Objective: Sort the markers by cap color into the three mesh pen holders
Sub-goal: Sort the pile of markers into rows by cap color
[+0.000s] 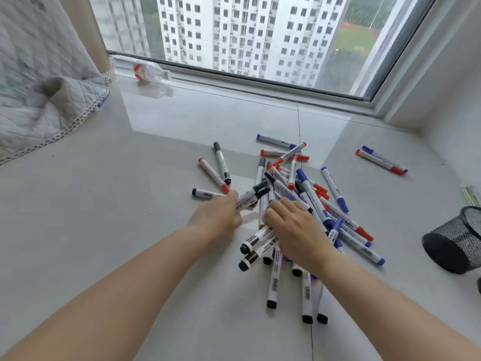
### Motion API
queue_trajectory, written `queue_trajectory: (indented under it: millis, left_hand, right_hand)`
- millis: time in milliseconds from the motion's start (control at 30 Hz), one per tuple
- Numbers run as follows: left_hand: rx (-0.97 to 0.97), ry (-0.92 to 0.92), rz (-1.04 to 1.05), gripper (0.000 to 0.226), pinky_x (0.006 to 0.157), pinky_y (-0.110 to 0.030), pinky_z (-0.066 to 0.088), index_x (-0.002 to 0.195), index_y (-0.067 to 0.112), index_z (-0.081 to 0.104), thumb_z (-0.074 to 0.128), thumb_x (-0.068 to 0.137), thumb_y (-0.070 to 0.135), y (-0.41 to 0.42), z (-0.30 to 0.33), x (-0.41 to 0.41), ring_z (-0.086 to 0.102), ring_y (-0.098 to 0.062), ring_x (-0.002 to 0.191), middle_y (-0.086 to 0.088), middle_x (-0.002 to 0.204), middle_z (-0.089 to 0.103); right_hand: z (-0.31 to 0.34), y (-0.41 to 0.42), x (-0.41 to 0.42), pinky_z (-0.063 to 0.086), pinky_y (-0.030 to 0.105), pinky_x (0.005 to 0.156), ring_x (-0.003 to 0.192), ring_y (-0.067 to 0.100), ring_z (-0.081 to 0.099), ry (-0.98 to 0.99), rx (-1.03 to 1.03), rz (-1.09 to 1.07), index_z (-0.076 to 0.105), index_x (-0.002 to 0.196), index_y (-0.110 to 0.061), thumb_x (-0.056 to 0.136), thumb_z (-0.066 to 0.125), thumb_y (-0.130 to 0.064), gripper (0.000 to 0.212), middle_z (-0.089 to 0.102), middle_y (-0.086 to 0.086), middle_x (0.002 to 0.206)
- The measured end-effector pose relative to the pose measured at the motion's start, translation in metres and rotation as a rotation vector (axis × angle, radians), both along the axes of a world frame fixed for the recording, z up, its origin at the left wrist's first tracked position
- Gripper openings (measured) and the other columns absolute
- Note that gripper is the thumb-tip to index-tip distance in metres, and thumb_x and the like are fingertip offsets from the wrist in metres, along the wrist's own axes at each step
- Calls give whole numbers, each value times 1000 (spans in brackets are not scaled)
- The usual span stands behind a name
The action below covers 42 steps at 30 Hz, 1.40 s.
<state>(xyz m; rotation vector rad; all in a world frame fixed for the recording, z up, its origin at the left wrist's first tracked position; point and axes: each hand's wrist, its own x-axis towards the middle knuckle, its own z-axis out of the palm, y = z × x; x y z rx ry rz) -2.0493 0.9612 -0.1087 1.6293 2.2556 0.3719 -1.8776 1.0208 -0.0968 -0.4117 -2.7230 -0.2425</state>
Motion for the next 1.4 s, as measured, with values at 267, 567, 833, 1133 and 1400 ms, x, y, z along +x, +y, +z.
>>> queue_trajectory:
  millis: [267,567,833,1133,1400]
  left_hand:
    - [125,-137,333,19,53,-31,33,83,21,42,52,84,37,-67,5,18,51,-26,73,0,76,51]
    - [116,-390,345,23,66,-32,48,74,14,51,43,90,29,-68,14,51,64,-26,86,-12,90,65]
    - [81,-273,301,24,69,-26,40,82,18,59,61,82,41,-23,10,76,52,-20,80,-6,93,64]
    - [37,-102,246,44,70,-28,41,101,14,54,63,78,50,-8,-6,92,58,-26,96,-9,105,61]
    - [41,29,254,45,69,-27,37,110,10,48,58,79,40,-22,-13,95,59,-28,98,-10,109,60]
  right_hand:
    - [18,-22,42,26,26,44,52,11,41,384,-602,-577,43,82,-17,91,48,-14,11,43,-6,61]
    - [21,-56,51,40,22,42,52,12,49,355,-1137,-757,54,85,-16,89,52,-20,6,54,1,69]
    - [5,-57,52,52,38,67,73,24,58,347,-1155,-898,53,87,-10,85,52,-14,4,53,2,74]
    - [-9,-57,74,47,32,67,82,23,59,314,-909,-990,53,94,-13,78,62,-36,28,61,3,92]
    - [-15,-68,82,46,34,77,102,26,57,164,-716,-1038,42,114,-13,75,61,-55,60,50,4,118]
